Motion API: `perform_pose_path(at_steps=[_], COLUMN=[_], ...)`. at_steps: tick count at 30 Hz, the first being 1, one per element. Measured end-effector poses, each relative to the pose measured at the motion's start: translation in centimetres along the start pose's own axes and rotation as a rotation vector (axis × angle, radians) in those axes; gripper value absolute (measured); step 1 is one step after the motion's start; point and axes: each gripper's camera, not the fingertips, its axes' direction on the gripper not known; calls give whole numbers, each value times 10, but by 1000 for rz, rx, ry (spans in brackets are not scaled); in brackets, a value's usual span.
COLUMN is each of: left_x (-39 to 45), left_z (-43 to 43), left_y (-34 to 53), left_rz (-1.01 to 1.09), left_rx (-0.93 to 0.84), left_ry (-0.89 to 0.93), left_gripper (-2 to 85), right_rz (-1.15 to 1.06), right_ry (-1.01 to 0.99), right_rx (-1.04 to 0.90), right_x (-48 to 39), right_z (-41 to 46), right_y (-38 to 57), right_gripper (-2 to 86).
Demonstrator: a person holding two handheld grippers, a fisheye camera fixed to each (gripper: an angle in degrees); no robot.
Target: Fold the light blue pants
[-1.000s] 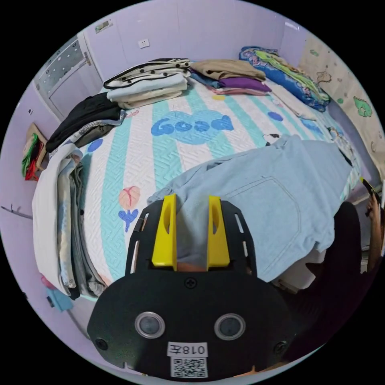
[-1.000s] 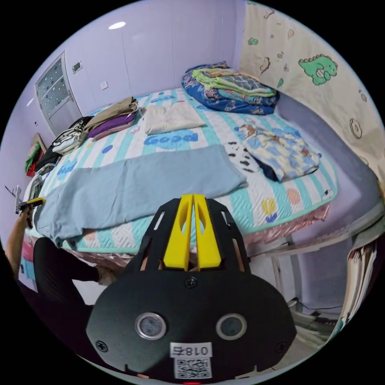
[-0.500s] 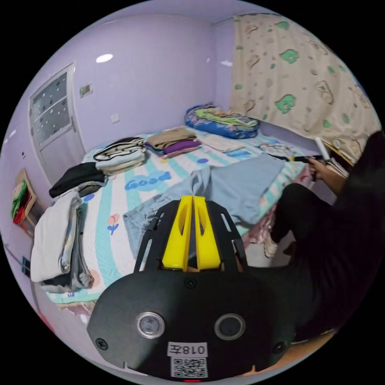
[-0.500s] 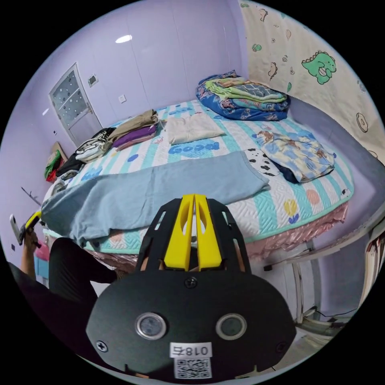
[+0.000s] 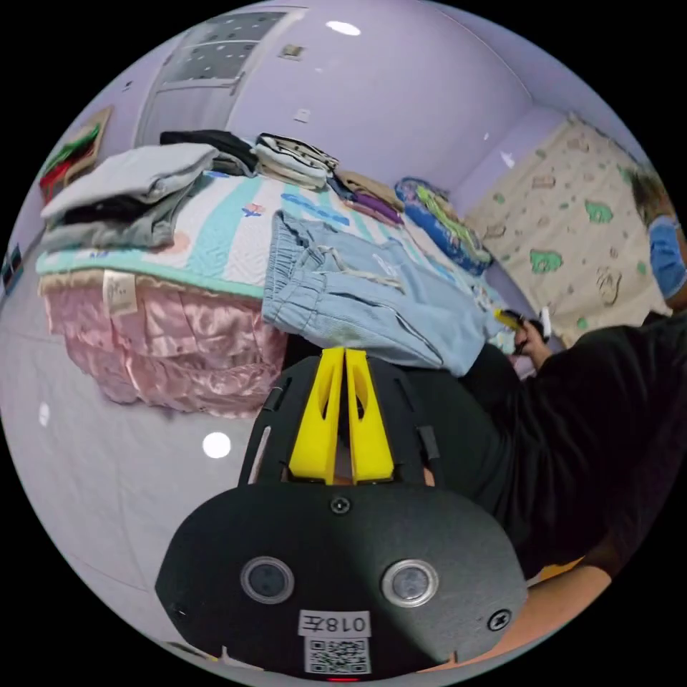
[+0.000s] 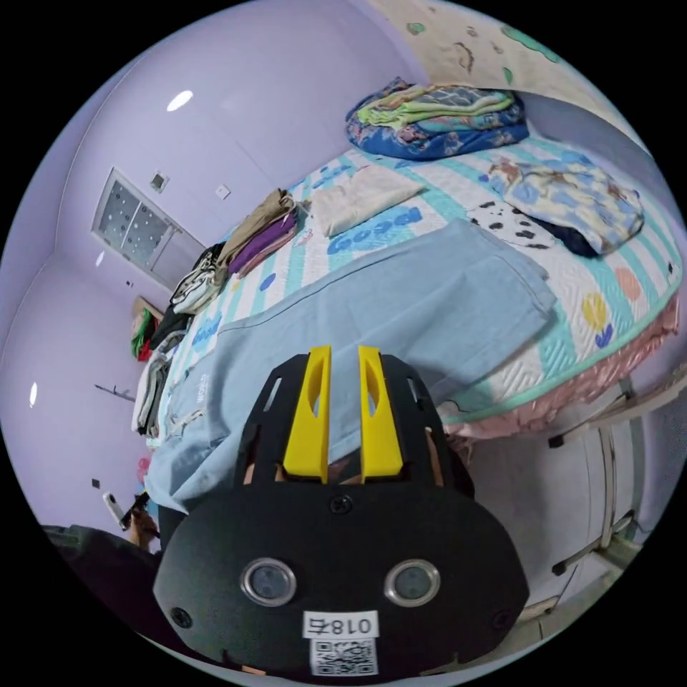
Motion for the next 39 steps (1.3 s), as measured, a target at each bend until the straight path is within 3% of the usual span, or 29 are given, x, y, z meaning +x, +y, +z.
perform_pose_path(at_steps=[5, 9, 15, 22, 29, 30, 33, 39], left_x=[-60, -100, -120, -123, -119, -118, -117, -103], left_z=[-17, -27, 5, 43, 64, 65, 69, 67], left_y=[62, 113, 123, 108, 93, 93, 99, 96], left_rz=[-254, -484, -656, -705, -682, -685, -722, -663], left_rx=[288, 504, 351, 350, 300, 295, 299, 300], left_ry=[252, 353, 349, 437, 380, 368, 345, 314], left_gripper=[34, 87, 163, 164, 111, 101, 53, 2], right_rz=[89, 206, 329, 455, 488, 482, 425, 289], right_ry=[70, 39, 65, 1, -34, -27, -32, -95], right_rx=[55, 52, 58, 152, 139, 138, 188, 259], right_x=[40, 90, 140, 175, 191, 191, 181, 156], right_z=[-31, -45, -37, -32, -25, -27, -44, -86], right_y=[2, -1, -23, -39, -46, -46, -41, -27], right_gripper=[70, 84, 116, 124, 106, 73, 16, -5])
